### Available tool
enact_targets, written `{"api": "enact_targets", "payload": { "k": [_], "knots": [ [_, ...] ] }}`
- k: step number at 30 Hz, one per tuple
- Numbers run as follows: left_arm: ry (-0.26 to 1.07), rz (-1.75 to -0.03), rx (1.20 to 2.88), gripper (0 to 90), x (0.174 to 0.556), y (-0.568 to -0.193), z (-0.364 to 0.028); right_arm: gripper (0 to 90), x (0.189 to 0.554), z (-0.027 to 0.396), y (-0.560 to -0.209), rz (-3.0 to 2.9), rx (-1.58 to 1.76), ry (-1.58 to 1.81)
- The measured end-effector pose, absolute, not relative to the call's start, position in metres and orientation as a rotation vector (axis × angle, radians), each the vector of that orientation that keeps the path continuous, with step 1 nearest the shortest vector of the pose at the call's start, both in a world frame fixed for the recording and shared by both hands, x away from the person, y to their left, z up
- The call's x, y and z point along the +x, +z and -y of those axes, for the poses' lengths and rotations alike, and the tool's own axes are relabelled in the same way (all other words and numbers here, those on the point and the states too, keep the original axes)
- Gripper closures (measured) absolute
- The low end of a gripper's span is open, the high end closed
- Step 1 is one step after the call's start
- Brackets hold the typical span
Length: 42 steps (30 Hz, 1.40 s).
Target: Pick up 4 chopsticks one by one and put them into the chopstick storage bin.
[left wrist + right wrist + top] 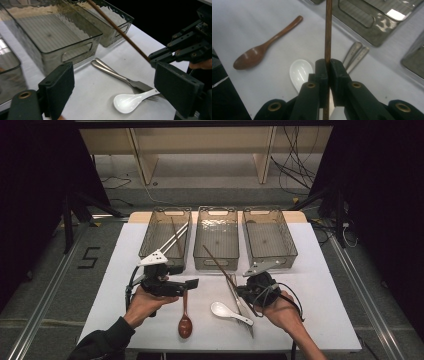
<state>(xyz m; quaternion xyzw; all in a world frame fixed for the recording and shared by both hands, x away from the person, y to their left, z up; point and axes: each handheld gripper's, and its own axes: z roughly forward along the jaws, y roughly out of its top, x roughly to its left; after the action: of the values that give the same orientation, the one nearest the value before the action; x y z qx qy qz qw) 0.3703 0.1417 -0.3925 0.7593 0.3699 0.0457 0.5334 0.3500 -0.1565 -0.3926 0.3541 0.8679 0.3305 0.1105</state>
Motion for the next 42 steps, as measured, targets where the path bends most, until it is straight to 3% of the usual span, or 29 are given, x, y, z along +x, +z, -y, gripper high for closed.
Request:
{"api": "enact_targets", "payload": {
  "k": [14, 30, 42],
  "knots": [
    [-0.071, -0.934, 1.759, 23.4, 0.384, -0.399, -0.113, 85.6, 0.344, 0.138, -0.388, -2.539, 0.969, 1.068],
    [-0.201, -0.924, 1.704, 53.1, 0.385, -0.405, -0.103, 85.6, 0.34, 0.125, -0.387, -2.534, 0.934, 1.121],
    [-0.241, -0.907, 1.686, 67.9, 0.384, -0.408, -0.102, 85.6, 0.338, 0.124, -0.387, -2.533, 0.92, 1.162]
  ]
}}
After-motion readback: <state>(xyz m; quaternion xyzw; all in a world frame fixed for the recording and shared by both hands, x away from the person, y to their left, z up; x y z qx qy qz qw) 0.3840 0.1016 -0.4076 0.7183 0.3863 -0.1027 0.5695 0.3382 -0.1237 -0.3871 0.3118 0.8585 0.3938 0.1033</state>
